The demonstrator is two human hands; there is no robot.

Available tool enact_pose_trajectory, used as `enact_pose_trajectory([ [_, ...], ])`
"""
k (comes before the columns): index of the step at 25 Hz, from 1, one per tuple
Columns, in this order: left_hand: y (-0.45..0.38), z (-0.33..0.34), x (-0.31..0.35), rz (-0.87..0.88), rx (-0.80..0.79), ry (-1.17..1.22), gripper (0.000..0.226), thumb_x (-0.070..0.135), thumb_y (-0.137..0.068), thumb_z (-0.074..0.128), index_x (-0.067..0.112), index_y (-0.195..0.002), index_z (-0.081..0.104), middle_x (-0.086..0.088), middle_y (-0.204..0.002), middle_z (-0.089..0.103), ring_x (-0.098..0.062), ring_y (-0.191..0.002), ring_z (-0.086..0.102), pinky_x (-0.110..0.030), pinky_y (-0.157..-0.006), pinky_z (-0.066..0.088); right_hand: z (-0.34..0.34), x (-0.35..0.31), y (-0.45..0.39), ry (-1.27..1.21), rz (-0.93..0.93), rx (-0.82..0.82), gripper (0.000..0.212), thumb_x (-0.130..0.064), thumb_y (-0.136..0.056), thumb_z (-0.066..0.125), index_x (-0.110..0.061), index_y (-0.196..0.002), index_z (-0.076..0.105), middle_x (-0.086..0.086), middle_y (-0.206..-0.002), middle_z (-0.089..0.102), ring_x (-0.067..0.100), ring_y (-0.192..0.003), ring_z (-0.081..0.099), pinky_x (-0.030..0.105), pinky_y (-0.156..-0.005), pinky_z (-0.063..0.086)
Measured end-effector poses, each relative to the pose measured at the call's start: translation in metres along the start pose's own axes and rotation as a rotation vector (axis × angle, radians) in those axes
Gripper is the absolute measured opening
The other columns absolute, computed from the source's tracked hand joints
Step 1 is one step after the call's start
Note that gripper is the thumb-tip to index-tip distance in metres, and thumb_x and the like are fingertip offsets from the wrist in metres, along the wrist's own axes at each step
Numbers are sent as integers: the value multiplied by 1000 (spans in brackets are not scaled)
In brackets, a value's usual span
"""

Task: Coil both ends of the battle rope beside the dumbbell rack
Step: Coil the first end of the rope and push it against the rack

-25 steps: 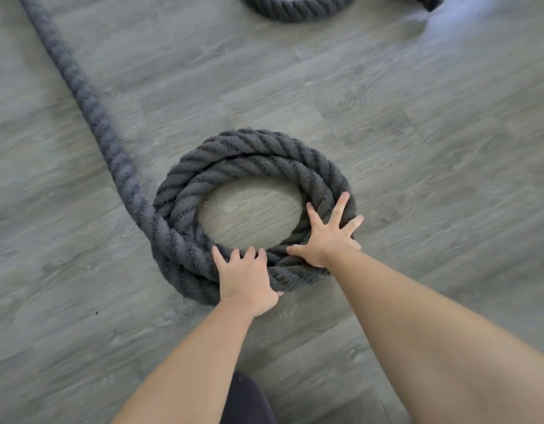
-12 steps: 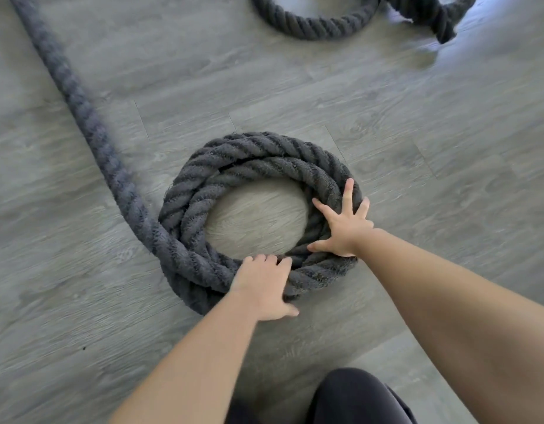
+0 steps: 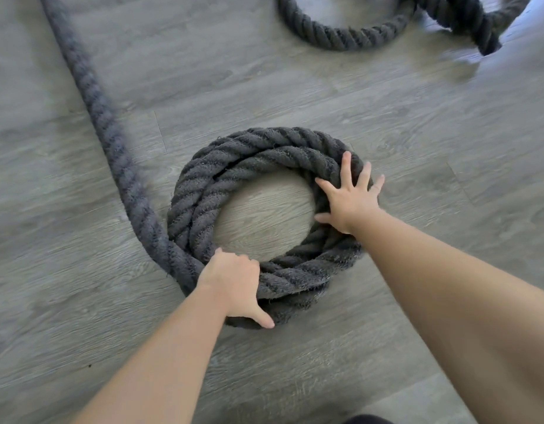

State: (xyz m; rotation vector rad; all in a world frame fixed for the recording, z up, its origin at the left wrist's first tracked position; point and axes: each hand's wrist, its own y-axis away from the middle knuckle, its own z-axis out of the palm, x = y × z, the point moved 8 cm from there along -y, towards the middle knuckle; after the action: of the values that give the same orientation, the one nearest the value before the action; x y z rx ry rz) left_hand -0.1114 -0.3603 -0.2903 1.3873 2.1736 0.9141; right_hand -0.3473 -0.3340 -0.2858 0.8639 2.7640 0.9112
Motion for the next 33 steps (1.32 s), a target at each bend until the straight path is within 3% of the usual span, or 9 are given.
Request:
enact_pose_trajectory([
  [6, -9, -11, -6, -96, -6, 56, 97, 91, -61, 53, 16, -122, 59, -3, -108, 69, -29, -100, 65, -54, -107, 38, 20, -131, 36, -343, 97, -81, 50, -38, -101, 36, -20, -148, 36, 21, -164, 13, 47, -149, 7, 75, -110, -7],
  [8, -11, -13, -6, -84, 8, 78, 91, 83, -71, 48, 19, -135, 54, -2, -123, 65, -30, -112, 62, -55, -110, 35, 28, -143, 44, -432, 55, -98, 48, -40, -104, 23, -14, -124, 59, 15, -133, 59, 38, -133, 45, 69, -114, -4],
  [10, -9, -16, -6, -53, 63, 127, 97, 92, -63, 48, 20, -127, 58, 0, -114, 66, -26, -102, 65, -46, -99, 46, 27, -136, 49, -524, 63, -4, 67, -50, -103, 13, -13, -100, 68, 9, -98, 71, 33, -108, 62, 64, -118, 2],
  [14, 11, -24, -35, 219, 148, 60, 93, 89, -65, 56, 18, -124, 58, 0, -118, 64, -24, -110, 60, -37, -95, 44, 22, -148, 53, -393, -117, 68, 74, -57, -103, 11, -13, -86, 69, 7, -80, 70, 30, -90, 65, 58, -117, 17],
  [18, 17, -17, -100, 368, 108, -242, 115, 90, -59, 48, 17, -148, 41, -3, -155, 40, -23, -148, 25, -52, -123, 0, 17, -162, 50, -325, -277, 107, 67, -60, -102, 16, -16, -82, 62, 9, -87, 72, 33, -89, 64, 40, -81, 38],
  [21, 16, -8, -104, 353, 152, -233, 102, 81, -64, 57, 16, -143, 49, -6, -145, 52, -27, -144, 34, -56, -122, 11, 21, -166, 45, -327, -311, 110, 60, -61, -101, 17, -20, -77, 52, 8, -82, 70, 33, -85, 63, 36, -68, 34],
  [26, 21, 9, -105, 174, 362, -66, 96, 68, -50, 77, 11, -127, 64, -7, -123, 63, -28, -130, 48, -62, -107, 38, 15, -166, 40, -293, -332, 72, 54, -59, -103, 21, -19, -78, 47, -1, -70, 59, 26, -71, 52, 42, -111, 33],
  [30, 8, -9, -109, -63, 376, 5, 102, 75, -56, 75, 10, -134, 58, -6, -129, 60, -27, -134, 44, -62, -109, 35, -23, -152, 26, -153, -202, 292, 50, -57, -100, 38, -16, -111, 64, 12, -130, 58, 35, -131, 41, 64, -117, 3],
  [33, -10, -31, -112, -275, 377, 97, 97, 74, -70, 66, 15, -143, 42, -3, -140, 47, -24, -139, 31, -58, -114, 25, -35, -132, 12, -361, 171, 177, 85, -62, -89, 57, -26, -156, 19, 18, -162, -16, 51, -146, -12, 75, -110, 0],
])
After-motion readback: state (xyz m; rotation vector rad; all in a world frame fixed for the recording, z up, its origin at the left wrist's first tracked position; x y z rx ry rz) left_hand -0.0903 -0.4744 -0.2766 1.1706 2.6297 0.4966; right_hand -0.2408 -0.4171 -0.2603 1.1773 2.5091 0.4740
